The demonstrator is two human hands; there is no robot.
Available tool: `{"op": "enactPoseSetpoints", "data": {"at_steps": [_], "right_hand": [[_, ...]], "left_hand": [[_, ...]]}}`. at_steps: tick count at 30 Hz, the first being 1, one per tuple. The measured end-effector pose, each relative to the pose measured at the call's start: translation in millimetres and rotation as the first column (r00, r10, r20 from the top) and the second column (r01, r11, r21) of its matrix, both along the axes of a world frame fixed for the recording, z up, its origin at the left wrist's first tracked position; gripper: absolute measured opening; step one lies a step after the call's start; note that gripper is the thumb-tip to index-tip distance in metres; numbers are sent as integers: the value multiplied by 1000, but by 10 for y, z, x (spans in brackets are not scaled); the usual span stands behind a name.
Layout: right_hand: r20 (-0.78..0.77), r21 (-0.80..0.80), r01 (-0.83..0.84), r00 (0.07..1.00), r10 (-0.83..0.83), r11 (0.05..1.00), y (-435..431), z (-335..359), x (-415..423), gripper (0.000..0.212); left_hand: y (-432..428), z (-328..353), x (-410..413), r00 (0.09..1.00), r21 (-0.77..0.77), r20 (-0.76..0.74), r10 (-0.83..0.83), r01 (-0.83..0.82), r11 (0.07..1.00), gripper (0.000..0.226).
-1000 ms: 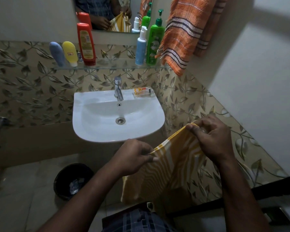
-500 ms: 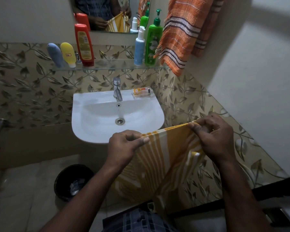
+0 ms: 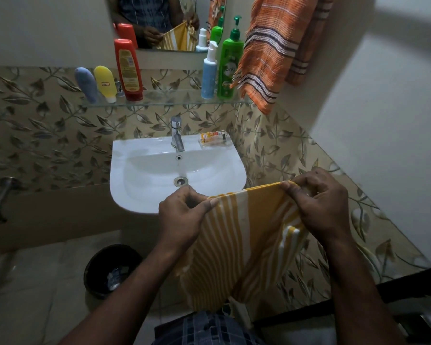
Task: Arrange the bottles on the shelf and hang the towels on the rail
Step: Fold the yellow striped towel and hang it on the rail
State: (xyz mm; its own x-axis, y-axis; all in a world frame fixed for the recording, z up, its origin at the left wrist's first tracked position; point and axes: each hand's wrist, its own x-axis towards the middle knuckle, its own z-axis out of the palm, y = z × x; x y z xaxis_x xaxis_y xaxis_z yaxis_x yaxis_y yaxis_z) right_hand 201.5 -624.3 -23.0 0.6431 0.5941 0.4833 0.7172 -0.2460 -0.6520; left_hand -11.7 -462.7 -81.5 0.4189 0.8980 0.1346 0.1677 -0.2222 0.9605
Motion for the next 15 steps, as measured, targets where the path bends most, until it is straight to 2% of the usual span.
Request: {"op": "enactPoseSetpoints", "data": {"at_steps": [3, 5, 6, 8, 11, 13, 15], "right_hand": [[29, -38, 50, 998, -49, 998, 21, -53, 33, 14], [82, -85, 112, 991, -106, 990, 65, -118, 15, 14], [103, -109, 126, 988, -115, 986, 96, -151, -22, 21], [92, -138, 9, 996, 4, 990, 155, -220, -136, 34], [-62, -207, -367, 930, 363, 907, 237, -288, -323, 37], [-89, -269, -443, 896, 436, 855, 291, -337, -376, 32], [-84, -285, -429, 902, 423, 857, 315, -367, -376, 25]], "left_hand": [[-11, -6, 13, 999, 1, 17, -47, 47, 999, 13], [-25, -6, 38, 995, 52, -33, -91, 93, 994, 11], [-36, -11, 54, 991, 72, -57, -119, 123, 990, 11], [-69, -29, 89, 980, 104, -90, -179, 188, 977, 9], [-123, -23, 133, 952, 159, -139, -271, 292, 943, 17], [-135, -4, 144, 924, 189, -177, -338, 369, 910, 22], [-137, 24, 137, 902, 197, -205, -380, 419, 886, 23]]}}
